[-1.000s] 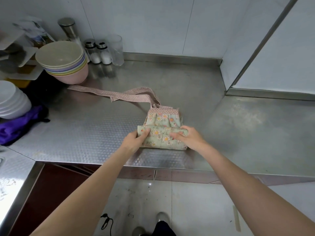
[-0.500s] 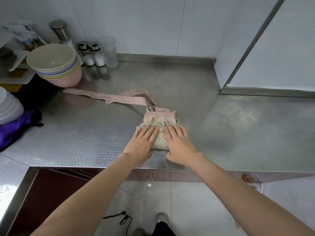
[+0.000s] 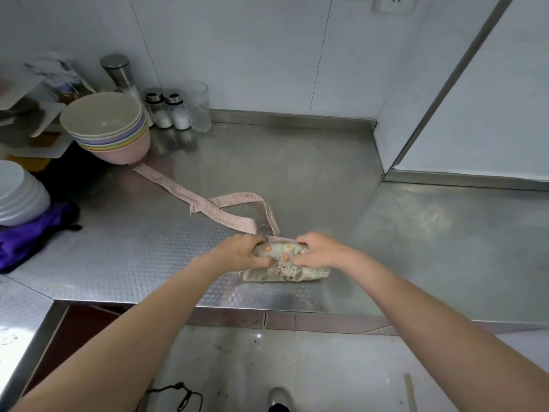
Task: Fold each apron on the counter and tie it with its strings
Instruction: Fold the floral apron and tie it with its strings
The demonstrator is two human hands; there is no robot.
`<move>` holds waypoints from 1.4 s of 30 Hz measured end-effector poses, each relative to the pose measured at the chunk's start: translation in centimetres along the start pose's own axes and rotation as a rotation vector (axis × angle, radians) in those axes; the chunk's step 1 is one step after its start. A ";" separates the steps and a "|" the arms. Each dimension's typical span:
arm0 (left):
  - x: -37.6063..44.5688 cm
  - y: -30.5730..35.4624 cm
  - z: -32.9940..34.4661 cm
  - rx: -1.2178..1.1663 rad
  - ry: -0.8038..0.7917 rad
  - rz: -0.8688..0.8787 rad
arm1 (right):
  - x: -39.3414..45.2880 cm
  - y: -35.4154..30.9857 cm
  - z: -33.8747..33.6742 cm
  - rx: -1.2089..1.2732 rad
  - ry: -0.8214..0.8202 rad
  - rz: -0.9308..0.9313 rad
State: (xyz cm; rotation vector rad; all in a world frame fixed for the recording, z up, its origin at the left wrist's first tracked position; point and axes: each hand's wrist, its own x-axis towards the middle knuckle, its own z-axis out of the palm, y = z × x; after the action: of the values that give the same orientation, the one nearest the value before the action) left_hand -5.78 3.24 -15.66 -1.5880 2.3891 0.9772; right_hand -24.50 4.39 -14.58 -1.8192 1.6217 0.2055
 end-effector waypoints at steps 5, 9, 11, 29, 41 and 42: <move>1.0 -0.8 0.3 0.058 0.146 -0.073 | 2.3 -0.9 0.3 -0.218 0.078 0.097; 2.3 -1.3 0.3 0.144 0.066 -0.146 | 3.8 -1.1 0.8 -0.388 0.173 0.096; 2.9 -1.1 0.1 0.159 0.063 -0.191 | 4.3 -1.2 0.6 -0.426 0.139 0.103; 4.6 -2.3 -0.6 -0.006 -0.041 -0.114 | 11.0 -10.0 -3.4 0.133 -0.088 0.202; 7.4 -1.9 -3.0 -0.013 -0.166 -0.157 | 8.1 -9.4 -7.8 1.368 -0.040 0.129; 7.5 -1.9 -3.3 -0.026 -0.174 -0.168 | 8.0 -9.7 -8.6 1.337 0.003 0.108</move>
State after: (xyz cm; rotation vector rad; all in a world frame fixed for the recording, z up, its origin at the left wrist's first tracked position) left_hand -6.68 -5.01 -17.13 -1.6094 2.1007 1.0687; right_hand -16.52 -7.17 -8.69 -0.6810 1.2778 -0.6875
